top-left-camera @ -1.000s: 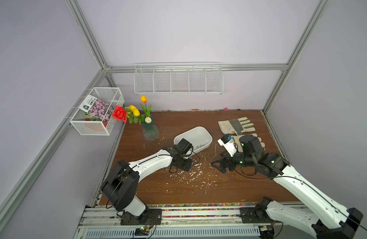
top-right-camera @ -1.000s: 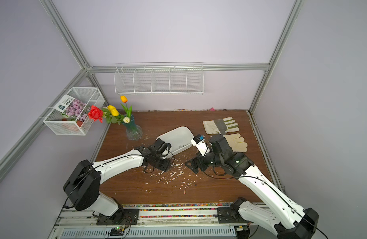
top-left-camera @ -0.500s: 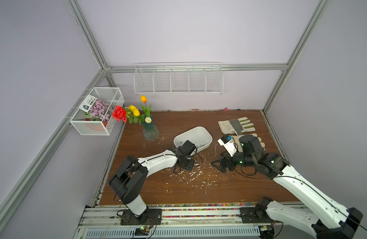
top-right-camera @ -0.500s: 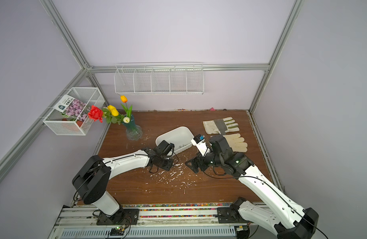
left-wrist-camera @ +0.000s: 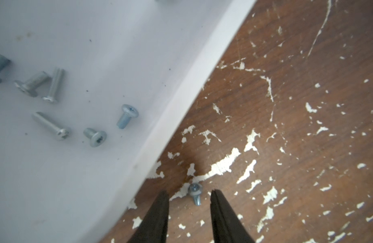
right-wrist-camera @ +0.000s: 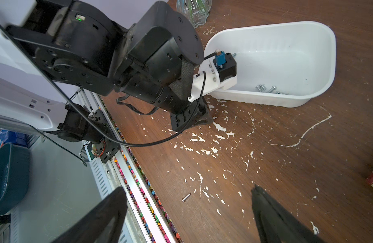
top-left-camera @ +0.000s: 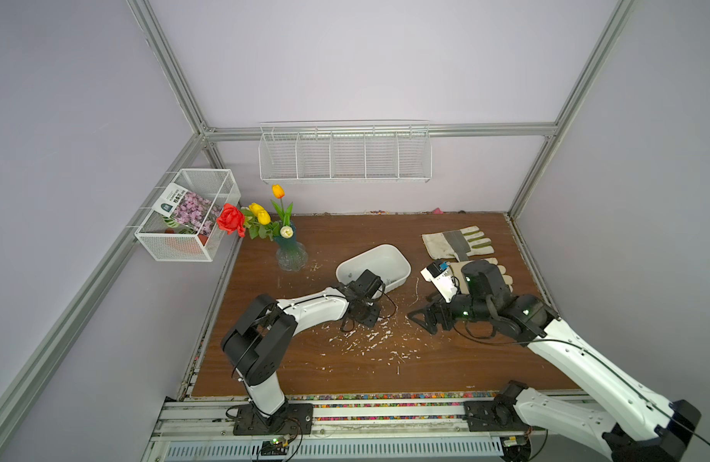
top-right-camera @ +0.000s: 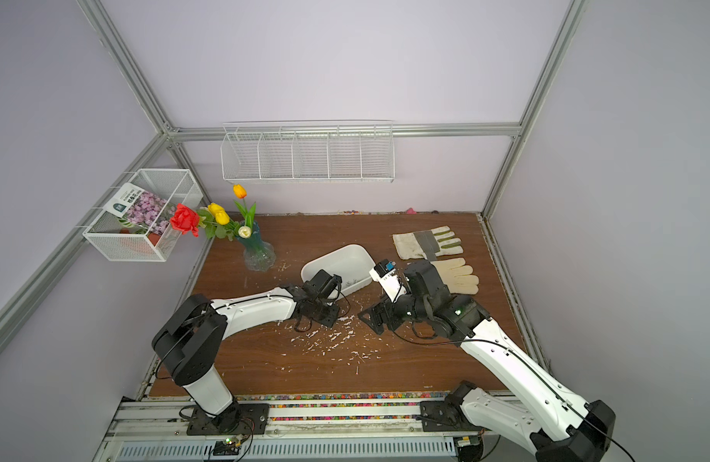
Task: Put the screws on the desktop into the storage box
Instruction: Pick up the screw from the center of the board.
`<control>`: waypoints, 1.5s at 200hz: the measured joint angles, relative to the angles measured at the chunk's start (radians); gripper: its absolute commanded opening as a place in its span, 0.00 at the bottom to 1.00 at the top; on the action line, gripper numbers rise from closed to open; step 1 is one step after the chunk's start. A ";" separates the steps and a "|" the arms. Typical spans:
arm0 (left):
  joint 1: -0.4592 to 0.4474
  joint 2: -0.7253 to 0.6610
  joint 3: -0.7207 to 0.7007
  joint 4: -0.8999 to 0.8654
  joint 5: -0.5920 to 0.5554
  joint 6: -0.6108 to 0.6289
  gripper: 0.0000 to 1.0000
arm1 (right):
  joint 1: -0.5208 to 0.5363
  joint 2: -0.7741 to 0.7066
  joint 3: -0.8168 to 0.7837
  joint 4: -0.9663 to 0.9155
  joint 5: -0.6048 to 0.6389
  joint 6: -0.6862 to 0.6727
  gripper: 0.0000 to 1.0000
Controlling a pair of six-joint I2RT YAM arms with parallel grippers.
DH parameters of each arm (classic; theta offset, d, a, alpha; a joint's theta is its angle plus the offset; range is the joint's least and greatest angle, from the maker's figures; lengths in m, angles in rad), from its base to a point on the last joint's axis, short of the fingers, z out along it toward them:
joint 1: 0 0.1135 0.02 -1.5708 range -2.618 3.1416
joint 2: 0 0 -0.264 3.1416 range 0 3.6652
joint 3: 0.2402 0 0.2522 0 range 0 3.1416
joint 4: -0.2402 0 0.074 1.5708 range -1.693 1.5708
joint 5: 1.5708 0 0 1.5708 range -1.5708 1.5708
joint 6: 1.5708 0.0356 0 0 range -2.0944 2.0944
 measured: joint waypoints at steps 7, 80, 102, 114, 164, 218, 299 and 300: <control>0.000 0.004 0.002 0.004 0.001 0.000 0.37 | 0.000 0.001 0.000 0.000 0.001 0.000 0.95; -0.008 0.038 0.003 0.011 0.003 0.001 0.35 | 0.000 0.005 -0.001 0.000 0.008 0.000 0.95; -0.009 0.039 0.003 0.011 0.004 0.001 0.34 | 0.000 0.008 -0.001 0.000 0.008 0.000 0.95; -0.010 0.040 0.003 0.011 0.003 0.001 0.32 | 0.000 0.010 -0.001 0.000 0.011 0.000 0.95; -0.017 0.050 0.013 0.015 0.000 0.005 0.29 | 0.000 0.012 -0.001 0.000 0.011 0.000 0.95; -0.021 0.057 0.015 0.024 -0.001 0.011 0.21 | 0.000 0.013 -0.003 0.000 0.012 0.000 0.95; -0.032 0.057 0.015 0.027 -0.005 0.011 0.26 | 0.000 0.014 -0.003 0.000 0.019 0.000 0.95; -0.032 0.057 0.015 0.027 -0.005 0.012 0.26 | 0.000 0.014 -0.003 0.000 0.019 0.000 0.95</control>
